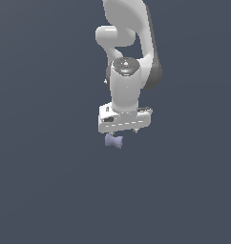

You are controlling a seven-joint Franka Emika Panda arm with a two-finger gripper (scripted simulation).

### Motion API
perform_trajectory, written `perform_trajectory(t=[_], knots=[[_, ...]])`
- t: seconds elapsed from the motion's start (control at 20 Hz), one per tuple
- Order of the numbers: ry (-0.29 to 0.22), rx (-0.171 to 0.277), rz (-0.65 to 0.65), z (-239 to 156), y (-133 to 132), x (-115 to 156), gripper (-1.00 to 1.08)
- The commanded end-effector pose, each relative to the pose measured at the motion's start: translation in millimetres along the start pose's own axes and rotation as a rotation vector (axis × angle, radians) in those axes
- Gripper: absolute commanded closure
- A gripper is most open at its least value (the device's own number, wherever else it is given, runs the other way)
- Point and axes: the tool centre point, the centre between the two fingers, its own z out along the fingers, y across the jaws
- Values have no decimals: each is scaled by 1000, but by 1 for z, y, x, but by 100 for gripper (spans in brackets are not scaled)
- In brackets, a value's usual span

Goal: Pick up the object and move it to a goal position.

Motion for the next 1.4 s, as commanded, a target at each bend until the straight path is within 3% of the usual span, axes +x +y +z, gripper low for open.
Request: perform_trajectory(t=[0.0,0.4,1.35], knots=[[-2,-1,-30,2,1,-1,-92],[-11,-6,-183,10,8,-6,-92],[-39,-9,-690,37,26,-23,-92]])
